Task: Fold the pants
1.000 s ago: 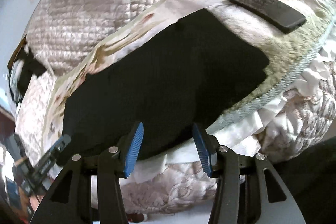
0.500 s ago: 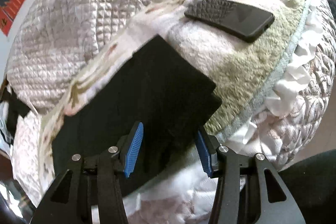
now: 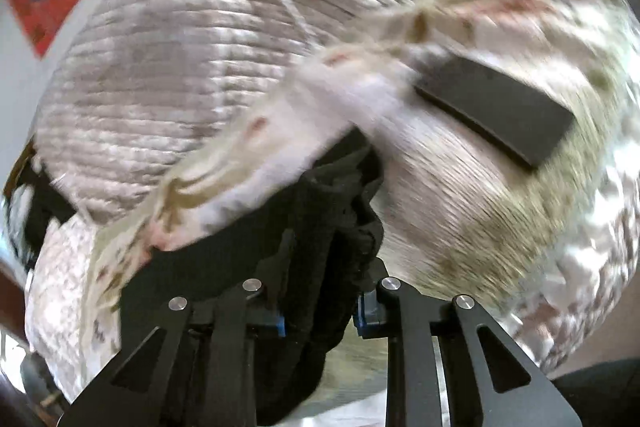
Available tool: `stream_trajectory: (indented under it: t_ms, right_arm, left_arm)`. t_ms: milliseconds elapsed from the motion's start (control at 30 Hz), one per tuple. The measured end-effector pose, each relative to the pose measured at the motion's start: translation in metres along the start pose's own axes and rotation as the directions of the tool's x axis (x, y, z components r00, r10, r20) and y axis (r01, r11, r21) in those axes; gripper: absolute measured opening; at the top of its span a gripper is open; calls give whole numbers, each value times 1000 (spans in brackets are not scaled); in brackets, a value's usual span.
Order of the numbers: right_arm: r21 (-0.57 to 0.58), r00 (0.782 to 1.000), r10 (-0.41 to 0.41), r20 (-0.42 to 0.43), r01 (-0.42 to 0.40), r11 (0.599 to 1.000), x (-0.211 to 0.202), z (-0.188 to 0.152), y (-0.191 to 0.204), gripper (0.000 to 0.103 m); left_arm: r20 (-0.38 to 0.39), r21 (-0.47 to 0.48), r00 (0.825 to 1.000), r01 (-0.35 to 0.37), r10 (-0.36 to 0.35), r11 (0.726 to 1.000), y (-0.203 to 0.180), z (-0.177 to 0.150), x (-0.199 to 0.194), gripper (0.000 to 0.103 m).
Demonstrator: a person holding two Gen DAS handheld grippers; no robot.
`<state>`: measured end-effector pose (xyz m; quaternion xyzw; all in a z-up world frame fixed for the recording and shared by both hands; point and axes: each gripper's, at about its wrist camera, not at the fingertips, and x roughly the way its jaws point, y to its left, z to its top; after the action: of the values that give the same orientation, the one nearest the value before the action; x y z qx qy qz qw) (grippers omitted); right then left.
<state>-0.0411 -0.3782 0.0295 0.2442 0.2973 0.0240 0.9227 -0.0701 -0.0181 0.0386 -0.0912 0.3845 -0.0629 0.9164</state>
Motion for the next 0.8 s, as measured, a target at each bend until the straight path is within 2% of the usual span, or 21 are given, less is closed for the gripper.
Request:
stream_trajectory:
  t_ms: [133,233,367,433,500,567,600,700,800]
  right_arm:
    - [-140,991,133,-10,-133,981,-7,1,60,23]
    - [-251,969,238,-72,-248,936,-3,-13,113,23]
    - [-371,921,321,-222,-385,845,21,-54,175,23]
    - [-405,889,332,-316,-443,800,39,-82,196,23]
    - [-417,861,301,-411,-471,778,61,-108,206,23]
    - [-449,857,254,-448,-462,765,77,-131,208,23]
    - [-452,859,258,-442,-462,763,77,-134,208,23]
    - [-470,874,258,-412,-446,762,66,-128,211,23]
    - [-521,892,246,-379,-425,741,53,-129,218,23]
  left_arm:
    - [35,-53,998,-45,47,998,16,9,-7,51]
    - [54,-98,995,-79,85,992,32,12,-13,51]
    - [77,-173,988,-123,137,977,60,14,-27,51]
    - [85,-216,983,-144,165,966,74,13,-34,51]
    - [87,-255,979,-156,183,954,87,12,-39,51]
    - [86,-278,978,-160,191,947,94,10,-40,51]
    - [85,-284,978,-159,190,945,96,9,-40,51]
    - [81,-286,979,-159,189,945,97,7,-39,51]
    - [82,-292,981,-147,178,945,101,7,-39,51]
